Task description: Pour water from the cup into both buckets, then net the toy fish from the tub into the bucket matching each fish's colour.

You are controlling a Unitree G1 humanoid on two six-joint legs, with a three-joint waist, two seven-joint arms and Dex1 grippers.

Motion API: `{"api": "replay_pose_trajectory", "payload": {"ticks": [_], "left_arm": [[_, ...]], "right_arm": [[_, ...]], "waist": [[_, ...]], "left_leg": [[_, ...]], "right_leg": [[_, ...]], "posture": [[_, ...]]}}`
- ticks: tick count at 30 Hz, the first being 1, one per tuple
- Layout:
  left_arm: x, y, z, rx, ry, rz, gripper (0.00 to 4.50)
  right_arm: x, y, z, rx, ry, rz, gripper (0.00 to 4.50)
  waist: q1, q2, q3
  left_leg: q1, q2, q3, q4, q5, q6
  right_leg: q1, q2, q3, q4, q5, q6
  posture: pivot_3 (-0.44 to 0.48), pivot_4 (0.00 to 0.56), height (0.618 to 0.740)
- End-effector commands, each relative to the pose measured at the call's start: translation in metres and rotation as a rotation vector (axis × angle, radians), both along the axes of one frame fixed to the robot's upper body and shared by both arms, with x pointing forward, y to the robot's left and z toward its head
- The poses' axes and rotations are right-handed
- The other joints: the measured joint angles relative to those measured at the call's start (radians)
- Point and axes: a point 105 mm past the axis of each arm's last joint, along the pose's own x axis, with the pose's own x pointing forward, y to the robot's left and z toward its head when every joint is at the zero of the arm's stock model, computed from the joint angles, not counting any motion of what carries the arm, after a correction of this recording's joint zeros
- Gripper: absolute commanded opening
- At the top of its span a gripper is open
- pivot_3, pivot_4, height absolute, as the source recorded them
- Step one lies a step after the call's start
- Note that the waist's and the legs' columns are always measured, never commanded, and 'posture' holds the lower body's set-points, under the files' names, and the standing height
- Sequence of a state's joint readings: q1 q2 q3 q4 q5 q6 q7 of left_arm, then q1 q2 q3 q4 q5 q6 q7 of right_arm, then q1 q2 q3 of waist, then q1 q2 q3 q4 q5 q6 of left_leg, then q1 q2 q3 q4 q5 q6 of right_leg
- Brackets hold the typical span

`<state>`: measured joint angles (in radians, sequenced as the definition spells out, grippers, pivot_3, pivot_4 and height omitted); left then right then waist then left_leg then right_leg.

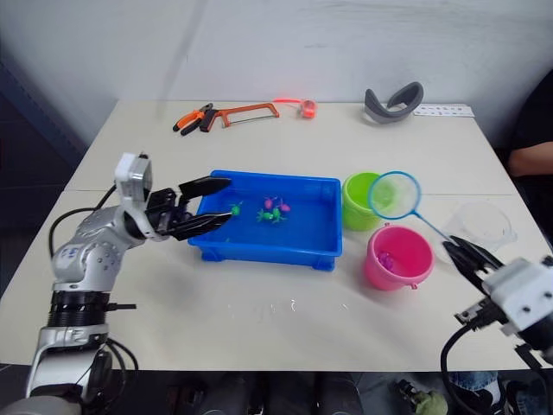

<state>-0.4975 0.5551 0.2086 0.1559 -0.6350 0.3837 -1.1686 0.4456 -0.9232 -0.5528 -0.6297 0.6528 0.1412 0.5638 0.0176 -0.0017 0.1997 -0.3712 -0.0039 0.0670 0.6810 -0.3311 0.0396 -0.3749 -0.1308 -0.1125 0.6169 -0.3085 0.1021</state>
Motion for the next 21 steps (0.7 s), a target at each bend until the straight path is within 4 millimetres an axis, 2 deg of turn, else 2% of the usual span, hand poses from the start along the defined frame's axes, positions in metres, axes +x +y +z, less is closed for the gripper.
{"api": "replay_pose_trajectory", "payload": {"ticks": [1, 5, 9, 15, 21], "left_arm": [[0.002, 0.026, 0.010, 0.012, -0.087, 0.137, 4.45], [-0.008, 0.047, 0.002, 0.038, -0.073, 0.226, 4.45], [-0.019, 0.059, -0.006, 0.064, -0.054, 0.275, 4.45], [-0.027, 0.056, -0.013, 0.100, -0.051, 0.272, 4.45], [-0.025, 0.047, -0.015, 0.131, -0.051, 0.231, 4.45]], "right_arm": [[0.016, 0.022, 0.003, 0.119, 0.198, 0.069, 0.00], [0.037, 0.044, 0.008, 0.130, 0.319, 0.128, 0.00], [0.063, 0.055, 0.002, 0.096, 0.389, 0.084, 0.00], [0.098, 0.060, -0.008, -0.027, 0.420, 0.003, 0.00], [0.120, 0.064, -0.018, -0.133, 0.399, -0.021, 0.00]], "waist": [[0.006, -0.001, 0.000], [0.010, -0.001, 0.001], [0.003, -0.001, 0.000], [0.004, -0.001, 0.001], [0.002, -0.001, 0.001]], "left_leg": [[-0.001, -0.001, -0.001, 0.000, 0.000, 0.001], [-0.002, 0.000, -0.003, 0.000, -0.002, 0.001], [-0.007, 0.000, -0.006, 0.000, -0.003, 0.000], [-0.010, 0.000, -0.006, 0.001, -0.003, 0.000], [-0.012, -0.001, -0.005, 0.002, -0.003, 0.000]], "right_leg": [[0.001, -0.002, -0.001, 0.000, 0.000, 0.000], [0.000, -0.003, -0.002, -0.003, 0.000, 0.000], [-0.002, -0.002, -0.006, -0.006, 0.000, 0.000], [-0.002, -0.001, -0.009, -0.006, 0.000, 0.001], [-0.004, 0.000, -0.010, -0.005, 0.001, 0.001]], "posture": [[0.000, 0.150, 0.740], [0.000, 0.150, 0.740], [0.000, 0.150, 0.740], [0.000, 0.150, 0.740], [0.000, 0.150, 0.740]]}}
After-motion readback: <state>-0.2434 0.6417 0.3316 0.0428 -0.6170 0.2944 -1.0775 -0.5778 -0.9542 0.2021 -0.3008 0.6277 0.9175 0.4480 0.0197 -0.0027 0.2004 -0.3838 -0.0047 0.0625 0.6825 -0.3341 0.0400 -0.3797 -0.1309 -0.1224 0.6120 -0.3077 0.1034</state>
